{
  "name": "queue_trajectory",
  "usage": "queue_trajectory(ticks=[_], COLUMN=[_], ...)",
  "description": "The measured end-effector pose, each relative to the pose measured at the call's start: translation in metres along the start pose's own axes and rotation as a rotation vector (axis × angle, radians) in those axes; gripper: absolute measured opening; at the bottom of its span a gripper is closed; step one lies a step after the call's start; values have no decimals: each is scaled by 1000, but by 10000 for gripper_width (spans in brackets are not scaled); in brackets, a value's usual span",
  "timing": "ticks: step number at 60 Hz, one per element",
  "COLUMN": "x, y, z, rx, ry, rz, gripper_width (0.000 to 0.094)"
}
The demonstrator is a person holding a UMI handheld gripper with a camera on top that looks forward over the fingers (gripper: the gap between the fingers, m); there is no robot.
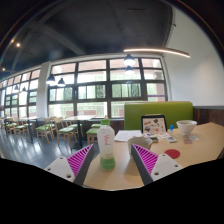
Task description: Pour water
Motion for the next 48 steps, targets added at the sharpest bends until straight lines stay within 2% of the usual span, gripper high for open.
queue_trajectory(ticks=[5, 15, 21, 23, 26, 33, 44, 48], x=[19, 25, 21, 23, 16, 12, 19, 20], y=[-42, -113, -142, -150, -164, -170, -172, -172], z=[-6, -6, -6, -6, -10, -12, -10, -11], rx=[12, 8, 21, 24, 45, 24, -7, -11], ry=[12, 43, 12, 5, 7, 8, 63, 65], rz=[-8, -122, -141, -138, -162, -191, -136, -125], gripper_width=[803, 792, 784, 736, 463, 453, 353, 352])
Point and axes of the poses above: the point between the fingertips, and its own axes, seen from behind it with the camera up: x to the left, z up, y backward, against the way the camera looks, the point moved 10 cm from there along y, backward, against the way the camera looks, and after that the axes turned 4 degrees about z, right-handed, at the moved point
